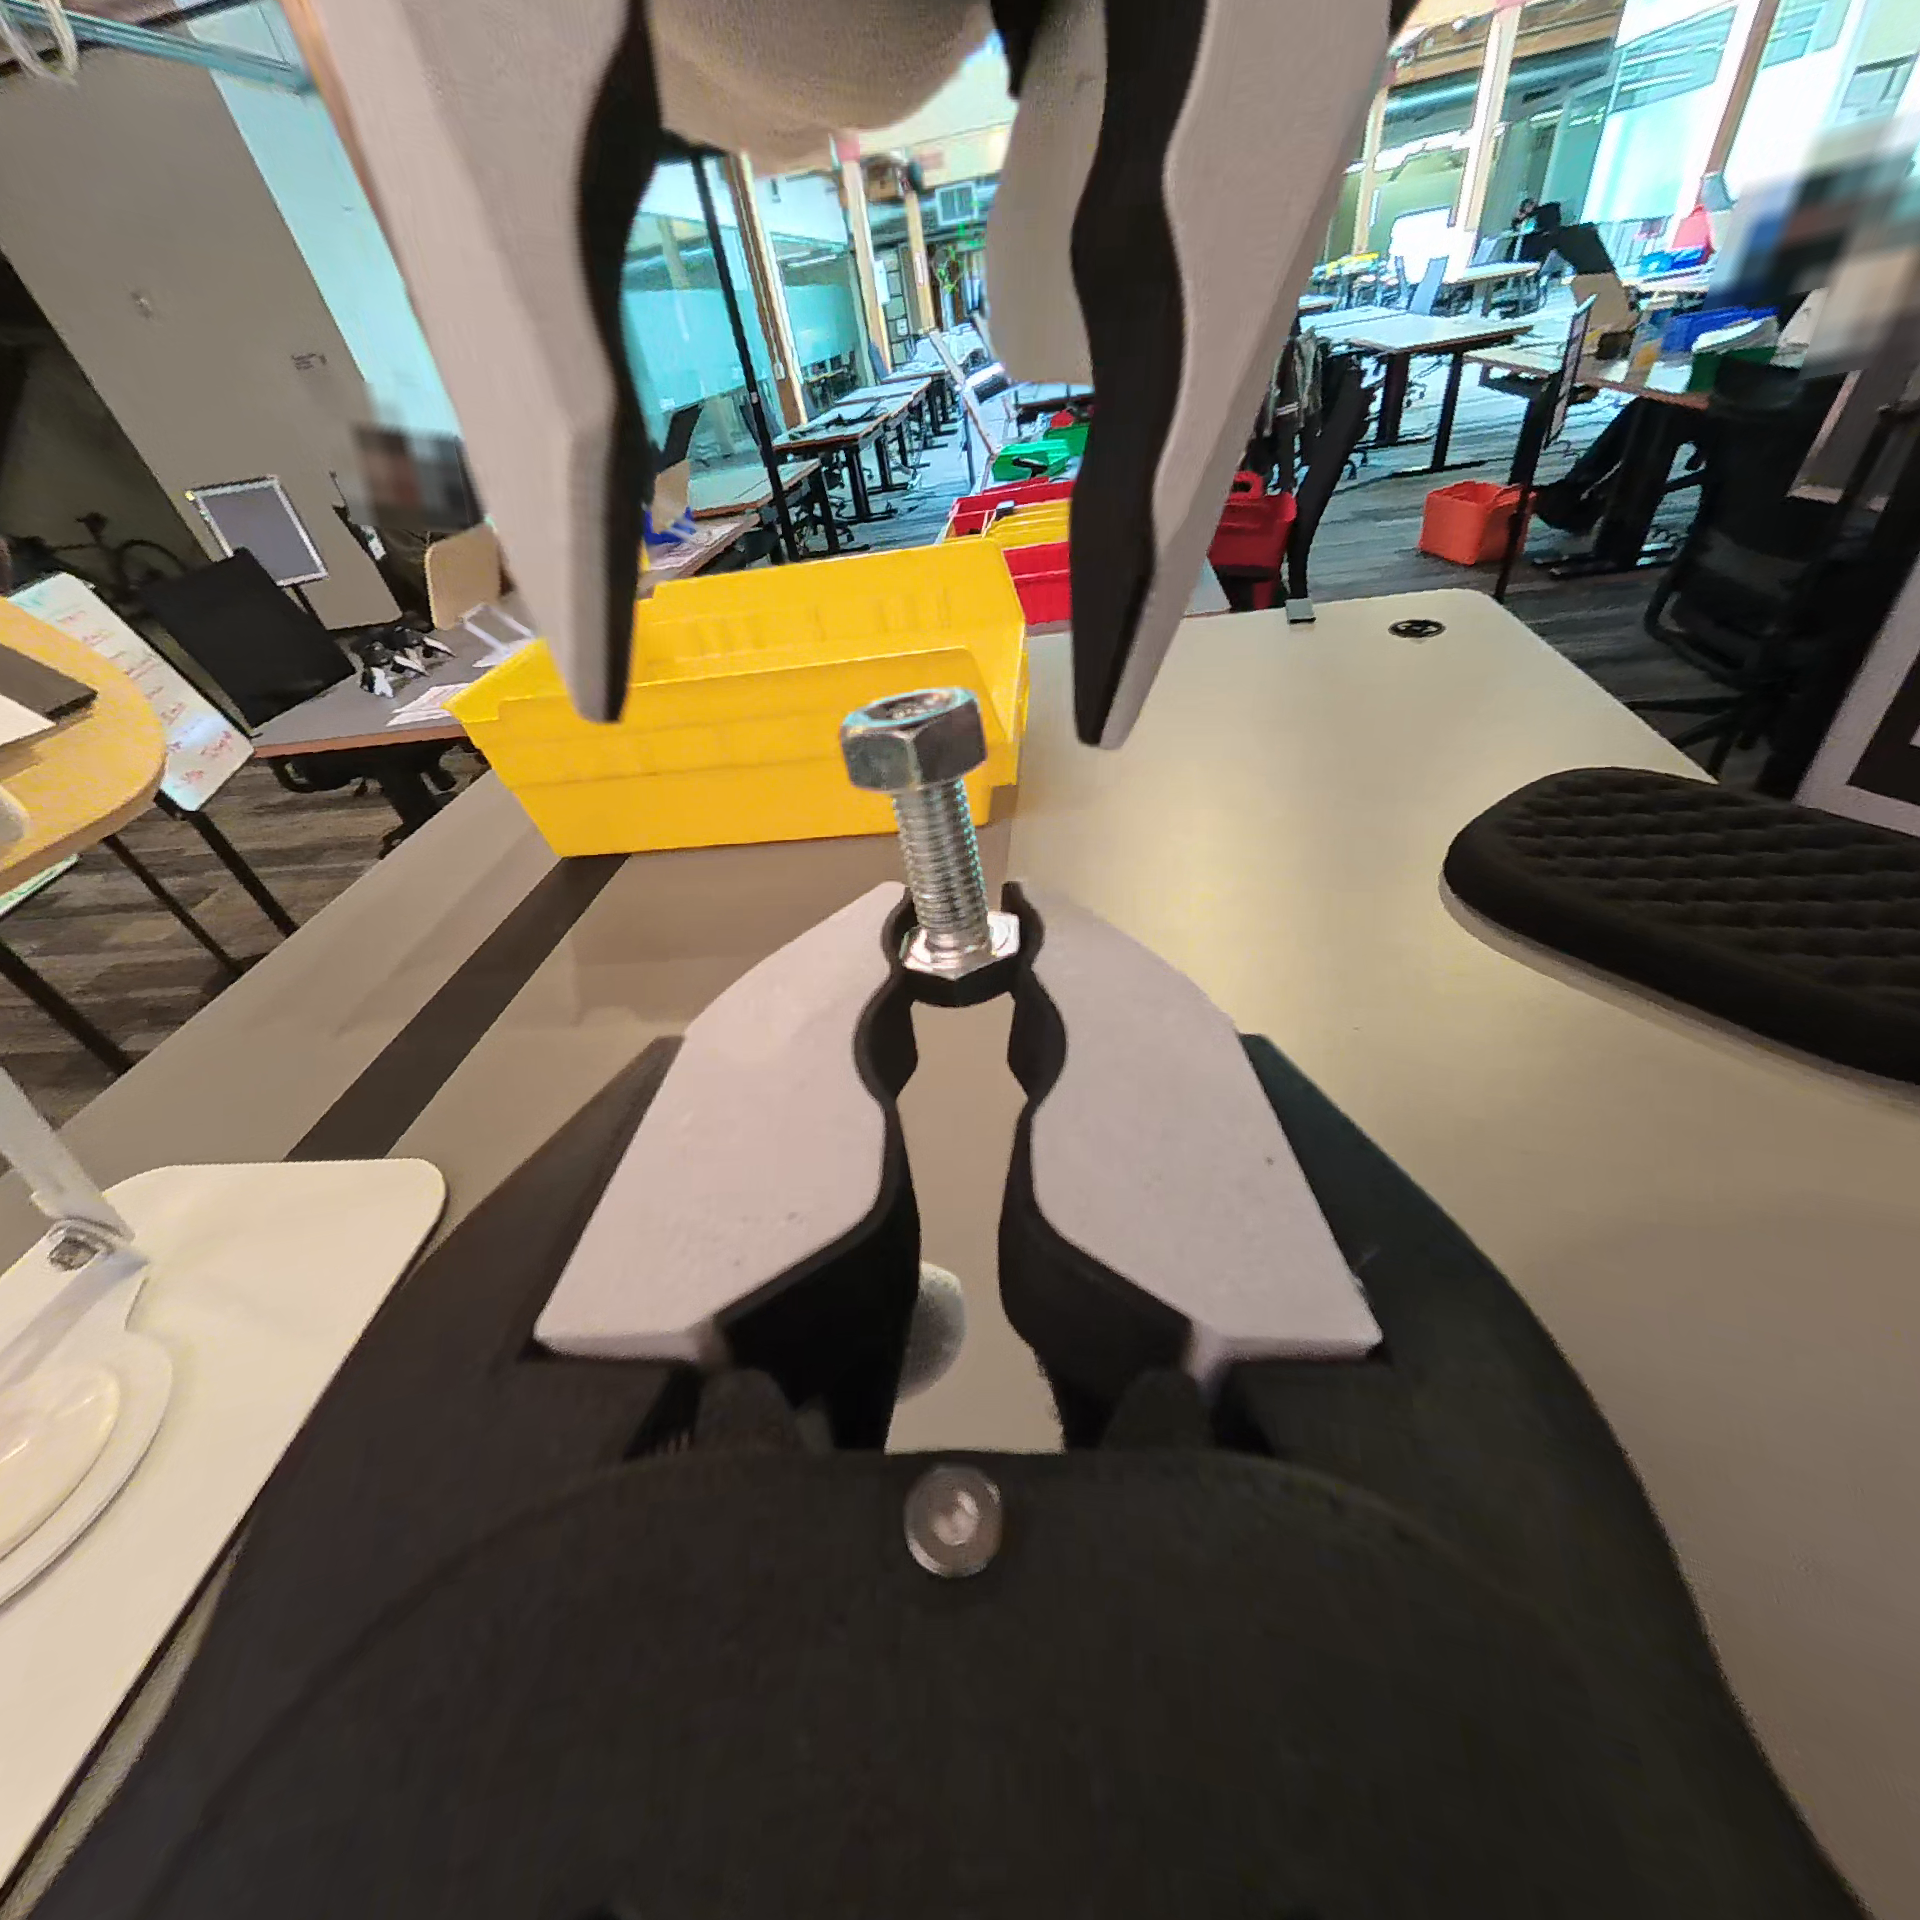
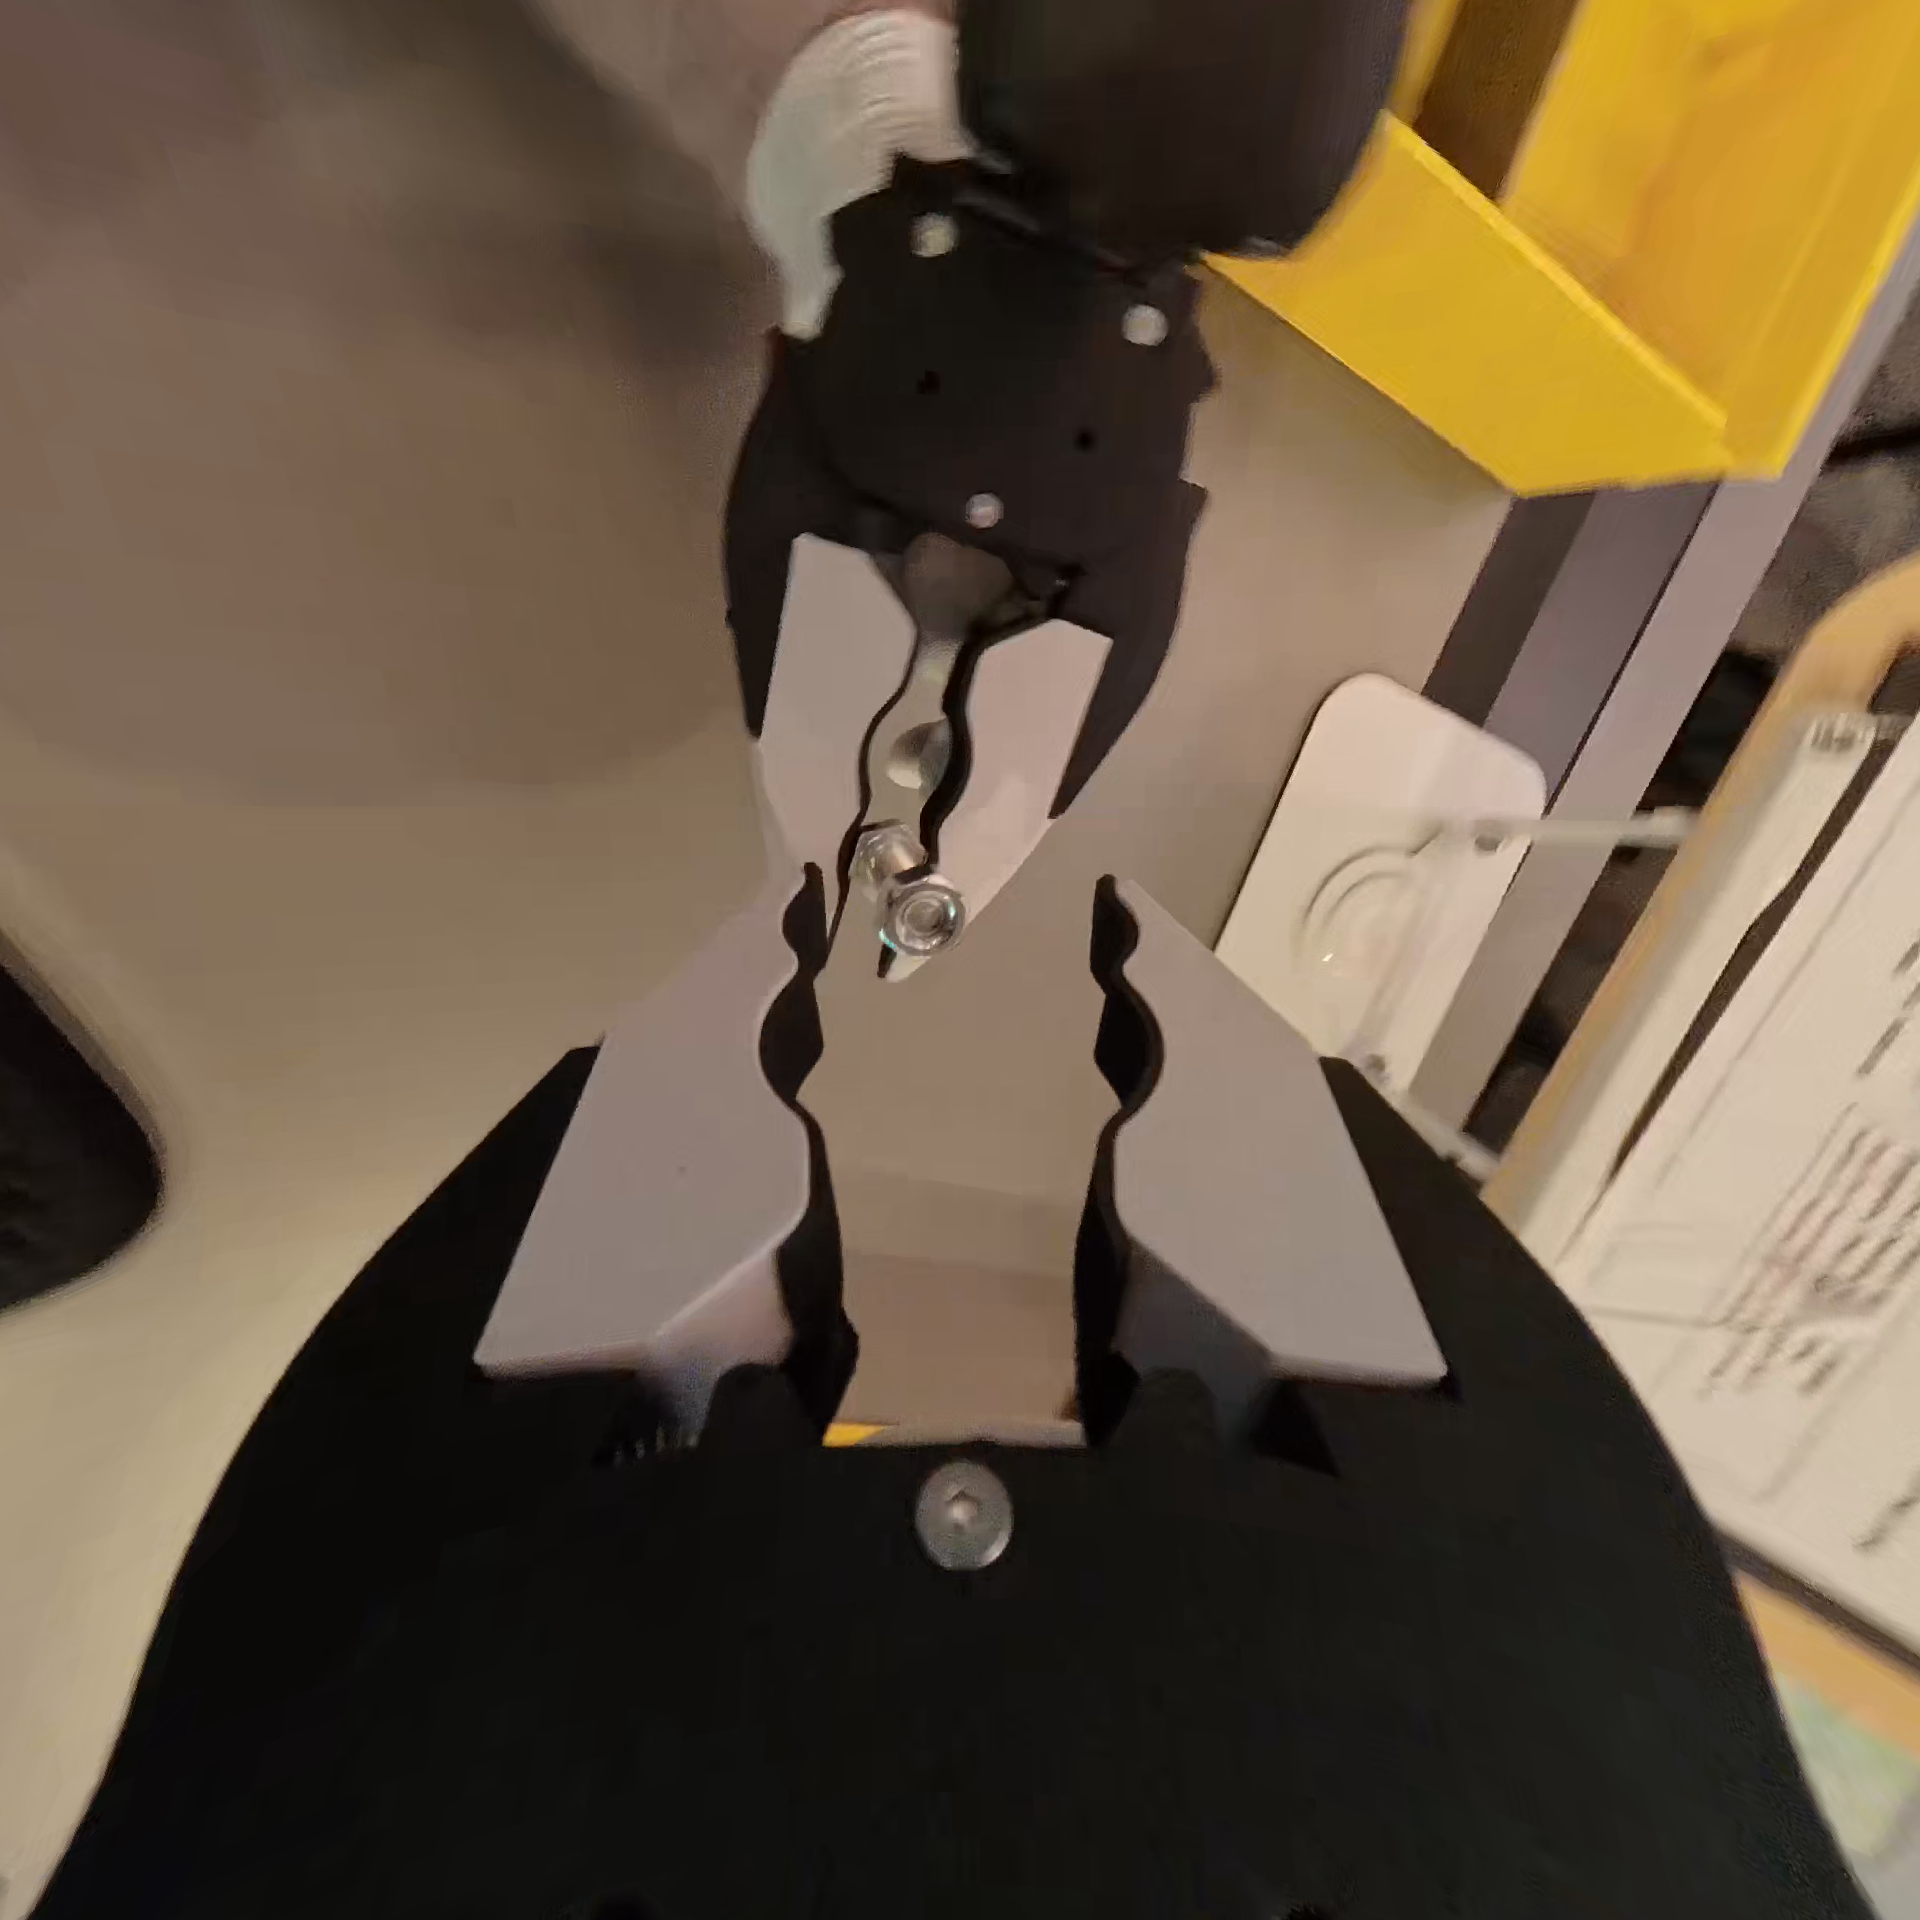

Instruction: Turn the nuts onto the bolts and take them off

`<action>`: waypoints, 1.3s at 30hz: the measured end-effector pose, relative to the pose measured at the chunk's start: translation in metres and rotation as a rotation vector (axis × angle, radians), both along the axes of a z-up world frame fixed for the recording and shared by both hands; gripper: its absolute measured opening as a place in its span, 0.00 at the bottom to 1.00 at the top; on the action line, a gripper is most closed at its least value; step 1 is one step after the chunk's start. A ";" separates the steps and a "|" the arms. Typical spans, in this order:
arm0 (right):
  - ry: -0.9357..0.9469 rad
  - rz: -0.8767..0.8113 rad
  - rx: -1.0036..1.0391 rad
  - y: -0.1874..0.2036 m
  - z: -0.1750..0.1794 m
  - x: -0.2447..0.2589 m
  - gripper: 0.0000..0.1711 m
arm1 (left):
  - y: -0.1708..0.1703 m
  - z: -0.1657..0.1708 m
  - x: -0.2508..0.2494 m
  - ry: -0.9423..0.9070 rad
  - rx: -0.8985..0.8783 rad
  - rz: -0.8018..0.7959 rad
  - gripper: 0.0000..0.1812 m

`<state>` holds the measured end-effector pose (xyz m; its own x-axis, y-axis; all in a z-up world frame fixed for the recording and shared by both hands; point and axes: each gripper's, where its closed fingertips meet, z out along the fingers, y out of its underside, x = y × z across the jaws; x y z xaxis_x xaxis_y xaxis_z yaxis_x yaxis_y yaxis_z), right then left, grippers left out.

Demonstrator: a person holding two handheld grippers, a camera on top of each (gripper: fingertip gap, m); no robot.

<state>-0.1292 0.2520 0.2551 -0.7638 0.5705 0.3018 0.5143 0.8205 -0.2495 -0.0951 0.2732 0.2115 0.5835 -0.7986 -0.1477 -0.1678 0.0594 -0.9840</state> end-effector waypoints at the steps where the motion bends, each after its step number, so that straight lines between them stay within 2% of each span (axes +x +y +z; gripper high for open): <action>1: -0.004 0.079 0.037 -0.002 0.001 0.002 0.28 | -0.001 0.001 0.001 -0.006 0.000 -0.009 0.08; 7: -0.040 0.340 0.155 -0.009 0.001 0.009 0.14 | -0.010 0.008 0.005 -0.037 0.004 -0.067 0.07; 9: -0.062 0.367 0.174 -0.009 0.001 0.010 0.10 | -0.011 0.008 0.005 -0.034 0.006 -0.070 0.08; 13: -0.087 0.339 0.165 -0.008 0.000 0.010 0.10 | -0.010 0.008 0.005 -0.029 0.012 -0.061 0.08; 16: -0.115 0.162 0.094 -0.005 0.000 0.007 0.09 | -0.005 0.007 0.001 -0.019 0.021 -0.025 0.07; 21: -0.219 -0.420 -0.114 0.008 -0.008 0.005 0.09 | 0.007 -0.002 -0.005 0.038 0.020 0.061 0.08; 24: -0.255 -0.514 -0.170 0.007 -0.016 0.012 0.09 | 0.004 -0.009 0.001 0.053 0.006 0.027 0.08; 26: -0.256 -0.447 -0.165 0.005 -0.016 0.015 0.10 | 0.002 -0.007 0.005 0.034 0.004 0.012 0.08; 28: -0.215 -0.303 -0.065 0.009 -0.013 0.015 0.25 | -0.002 -0.002 0.007 0.016 0.006 -0.011 0.08; 30: -0.138 -0.092 0.015 0.007 -0.008 0.011 0.28 | -0.005 0.000 0.007 0.006 0.007 -0.031 0.07; 34: -0.043 0.186 0.096 -0.006 0.003 0.008 0.22 | -0.010 0.003 0.010 -0.015 0.006 -0.066 0.08; 39: -0.091 0.341 0.164 -0.009 -0.002 0.017 0.14 | -0.014 0.006 0.012 -0.027 0.009 -0.091 0.08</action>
